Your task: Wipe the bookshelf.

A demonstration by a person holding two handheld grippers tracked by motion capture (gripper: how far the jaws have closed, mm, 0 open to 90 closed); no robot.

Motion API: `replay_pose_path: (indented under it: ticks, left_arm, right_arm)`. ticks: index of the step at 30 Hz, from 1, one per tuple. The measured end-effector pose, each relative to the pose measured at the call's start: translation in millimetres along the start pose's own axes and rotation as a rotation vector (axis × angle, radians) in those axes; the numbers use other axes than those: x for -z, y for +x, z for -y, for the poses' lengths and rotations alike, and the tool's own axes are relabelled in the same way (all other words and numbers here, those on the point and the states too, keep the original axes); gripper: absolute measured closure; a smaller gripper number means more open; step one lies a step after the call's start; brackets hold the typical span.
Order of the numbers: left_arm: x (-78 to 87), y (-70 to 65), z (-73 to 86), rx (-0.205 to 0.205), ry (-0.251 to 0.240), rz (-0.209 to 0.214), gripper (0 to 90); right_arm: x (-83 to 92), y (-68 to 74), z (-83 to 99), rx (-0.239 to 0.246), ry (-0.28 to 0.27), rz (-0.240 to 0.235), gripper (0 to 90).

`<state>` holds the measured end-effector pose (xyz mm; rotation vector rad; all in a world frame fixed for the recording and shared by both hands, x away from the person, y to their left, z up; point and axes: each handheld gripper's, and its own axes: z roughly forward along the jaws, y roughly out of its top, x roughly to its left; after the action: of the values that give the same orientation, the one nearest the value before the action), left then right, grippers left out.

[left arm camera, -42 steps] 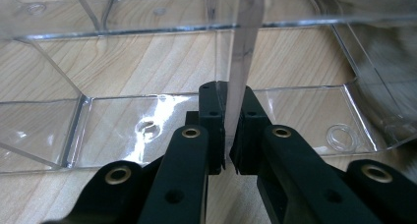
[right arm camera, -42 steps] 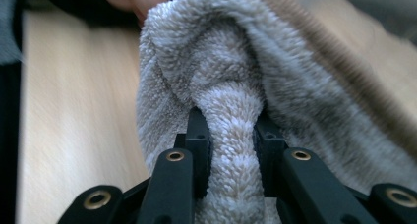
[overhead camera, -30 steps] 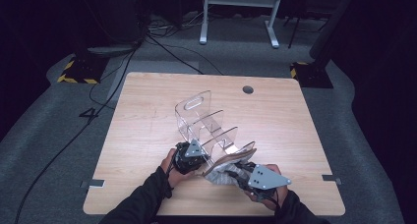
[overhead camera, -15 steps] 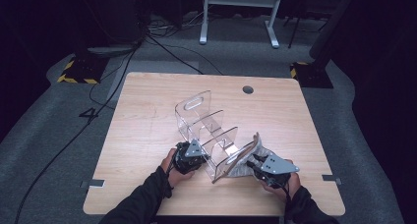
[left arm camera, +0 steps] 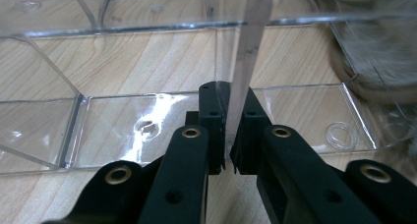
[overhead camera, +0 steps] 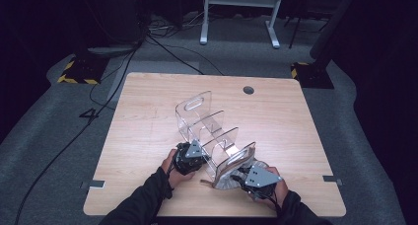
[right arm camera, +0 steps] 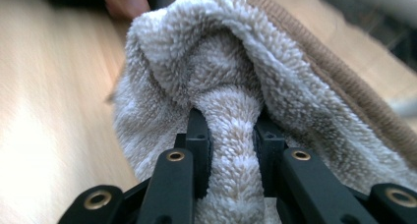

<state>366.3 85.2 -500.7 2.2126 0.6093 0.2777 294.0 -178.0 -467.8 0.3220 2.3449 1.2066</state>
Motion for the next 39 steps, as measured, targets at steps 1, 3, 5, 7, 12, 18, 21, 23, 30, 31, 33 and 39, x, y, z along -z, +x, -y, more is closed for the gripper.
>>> replay_pose_path:
  ticks: [1, 3, 5, 7, 12, 18, 21, 23, 30, 31, 33, 39]
  left_arm:
    - [0.0, 0.0, 0.0, 0.000, 0.000, 0.000, 85.3]
    - [0.0, 0.0, 0.0, 0.000, 0.000, 0.000, 85.2]
    - [-0.1, 0.1, -0.1, -0.002, -0.001, 0.000, 85.3]
    - [-0.1, 0.3, -0.1, -0.004, 0.000, -0.001, 85.2]
    - [-0.1, 0.5, -0.2, -0.010, 0.001, 0.002, 85.1]
    - [-0.1, 0.2, -0.3, -0.010, 0.002, 0.003, 85.0]
    - [-0.1, 0.2, -0.2, -0.010, 0.002, 0.003, 84.9]
    - [-0.1, 0.2, -0.3, -0.010, 0.002, 0.003, 84.9]
    - [-0.1, 0.1, -0.2, -0.010, 0.002, 0.002, 84.9]
    - [-0.1, 0.2, -0.2, -0.009, 0.001, 0.002, 84.9]
    - [-0.1, 0.3, -0.1, -0.006, 0.001, 0.002, 85.0]
    - [-0.1, 0.7, 0.0, 0.002, -0.002, 0.000, 85.1]
  right_arm:
    - [0.0, 0.0, 0.0, 0.000, 0.000, 0.000, 75.0]
    - [9.8, 2.2, -13.4, 0.023, -0.063, 0.037, 75.1]
    - [12.7, 1.5, -15.9, 0.023, -0.083, 0.051, 75.1]
    - [21.4, -4.7, -21.7, 0.004, -0.124, 0.083, 75.0]
    - [32.2, -19.6, -18.0, -0.015, -0.126, 0.146, 75.0]
    - [33.4, -41.3, 6.9, -0.106, -0.057, 0.194, 75.0]
    - [25.5, -43.4, 18.5, -0.115, 0.013, 0.183, 75.0]
    - [17.8, -40.6, 24.4, -0.112, 0.064, 0.164, 74.9]
    - [-0.8, -21.7, 24.7, -0.063, 0.109, 0.062, 74.7]
    - [-3.1, -18.0, 22.7, -0.050, 0.104, 0.047, 74.6]
    - [-6.4, -11.1, 17.6, -0.017, 0.088, 0.021, 74.6]
    - [-2.5, -0.2, -1.6, 0.022, 0.005, -0.023, 74.8]
